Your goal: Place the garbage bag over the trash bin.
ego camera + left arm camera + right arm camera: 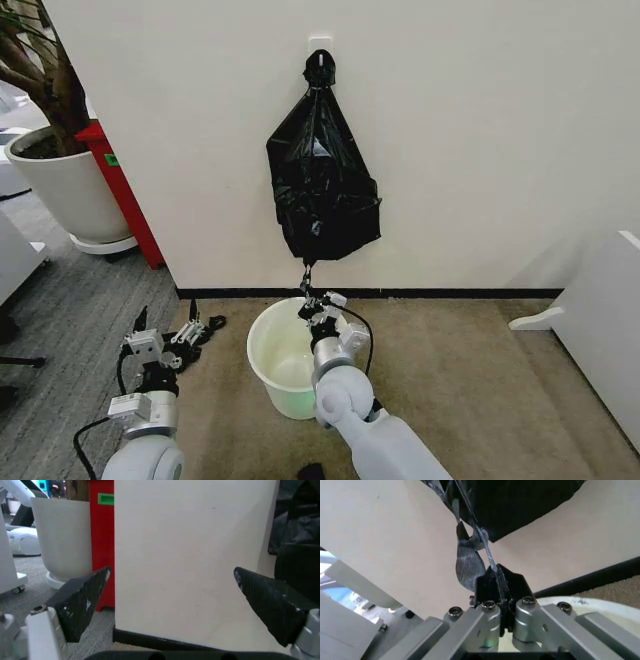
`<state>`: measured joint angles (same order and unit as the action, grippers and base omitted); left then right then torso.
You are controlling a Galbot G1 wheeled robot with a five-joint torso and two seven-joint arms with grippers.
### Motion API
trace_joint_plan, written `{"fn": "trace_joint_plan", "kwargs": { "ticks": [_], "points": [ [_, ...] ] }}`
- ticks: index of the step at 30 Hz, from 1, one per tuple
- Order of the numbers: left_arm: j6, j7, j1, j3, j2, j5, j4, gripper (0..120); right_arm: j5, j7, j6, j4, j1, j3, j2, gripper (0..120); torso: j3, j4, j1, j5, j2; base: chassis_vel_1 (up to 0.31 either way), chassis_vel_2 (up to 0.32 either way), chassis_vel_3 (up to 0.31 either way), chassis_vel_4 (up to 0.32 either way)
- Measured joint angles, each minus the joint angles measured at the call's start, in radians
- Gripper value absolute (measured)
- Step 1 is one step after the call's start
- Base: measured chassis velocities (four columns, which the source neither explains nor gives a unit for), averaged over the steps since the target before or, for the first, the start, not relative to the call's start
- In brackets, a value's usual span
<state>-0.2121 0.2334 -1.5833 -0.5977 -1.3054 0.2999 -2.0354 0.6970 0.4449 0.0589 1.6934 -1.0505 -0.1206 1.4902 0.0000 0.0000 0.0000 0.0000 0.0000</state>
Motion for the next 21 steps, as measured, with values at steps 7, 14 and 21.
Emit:
{"fn": "trace_joint_plan", "kwargs": {
  "ticks": [7,14,21],
  "points": [
    [0.000,0.001,0.000,-0.001,0.001,0.000,-0.001,98,-0.003,0.001,0.000,0.000,-0.005,-0.003,0.002,0,0.000,0.0000,0.000,0.0000,0.000,0.000,0.000,0.000,0.000],
    [-0.002,0.001,-0.006,-0.003,0.000,0.000,-0.005,98,-0.012,0.000,0.003,-0.005,-0.014,-0.009,0.009,0,0.000,0.0001,0.000,-0.0001,0.000,0.000,0.000,0.000,0.000],
    [-0.004,0.002,-0.006,-0.003,-0.001,0.000,-0.006,98,-0.055,-0.005,0.005,0.023,-0.026,0.000,0.002,8,0.000,0.0000,0.000,0.0001,0.000,0.000,0.000,0.000,0.000]
  ]
}}
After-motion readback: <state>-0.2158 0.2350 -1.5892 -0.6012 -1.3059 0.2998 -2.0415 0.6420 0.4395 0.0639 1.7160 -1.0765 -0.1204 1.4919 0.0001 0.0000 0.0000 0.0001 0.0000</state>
